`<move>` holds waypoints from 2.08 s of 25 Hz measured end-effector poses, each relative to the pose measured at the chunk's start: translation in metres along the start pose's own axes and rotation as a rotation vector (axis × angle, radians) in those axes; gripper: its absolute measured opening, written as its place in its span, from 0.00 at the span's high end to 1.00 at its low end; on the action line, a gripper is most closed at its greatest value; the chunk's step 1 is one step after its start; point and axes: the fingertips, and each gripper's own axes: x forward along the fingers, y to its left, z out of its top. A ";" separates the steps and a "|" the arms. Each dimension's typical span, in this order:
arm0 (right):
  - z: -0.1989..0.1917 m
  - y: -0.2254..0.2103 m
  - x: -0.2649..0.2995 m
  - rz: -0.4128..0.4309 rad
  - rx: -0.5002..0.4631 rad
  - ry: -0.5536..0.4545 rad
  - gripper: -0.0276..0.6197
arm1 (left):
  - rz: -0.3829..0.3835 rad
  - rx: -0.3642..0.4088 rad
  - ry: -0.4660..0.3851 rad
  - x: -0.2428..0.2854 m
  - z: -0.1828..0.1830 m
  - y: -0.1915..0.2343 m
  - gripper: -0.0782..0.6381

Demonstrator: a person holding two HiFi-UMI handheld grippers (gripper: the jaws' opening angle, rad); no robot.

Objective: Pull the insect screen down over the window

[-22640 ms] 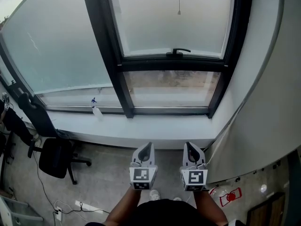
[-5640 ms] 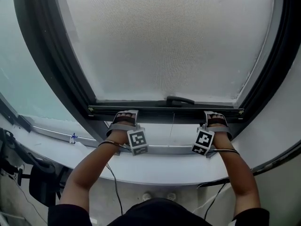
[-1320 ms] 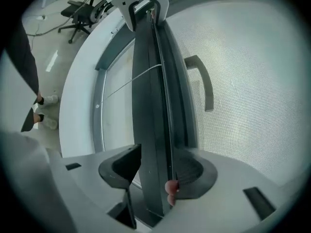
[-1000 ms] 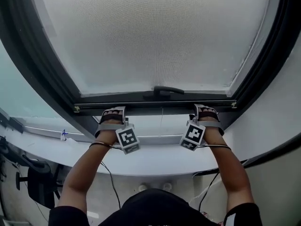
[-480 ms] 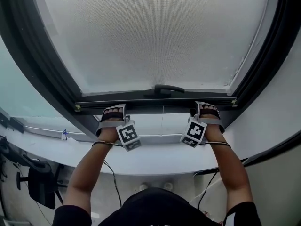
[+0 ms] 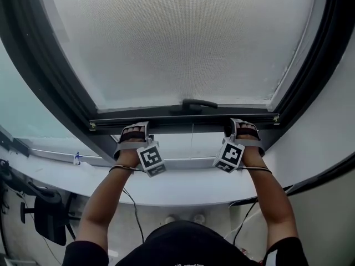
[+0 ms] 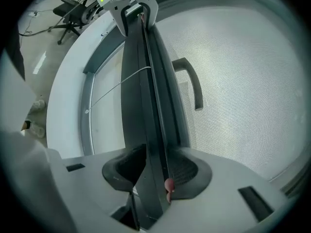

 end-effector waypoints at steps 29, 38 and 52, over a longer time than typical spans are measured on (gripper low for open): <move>0.060 0.001 -0.141 -0.003 1.126 -0.436 0.82 | -0.148 -1.073 -0.578 -0.115 -0.008 0.002 0.61; 0.048 0.032 -0.183 -0.034 1.190 -0.440 0.95 | -0.072 -1.159 -0.575 -0.160 -0.015 -0.027 0.82; 0.010 0.110 -0.324 -0.016 1.196 -0.531 0.95 | 0.011 -1.288 -0.553 -0.305 0.002 -0.122 0.89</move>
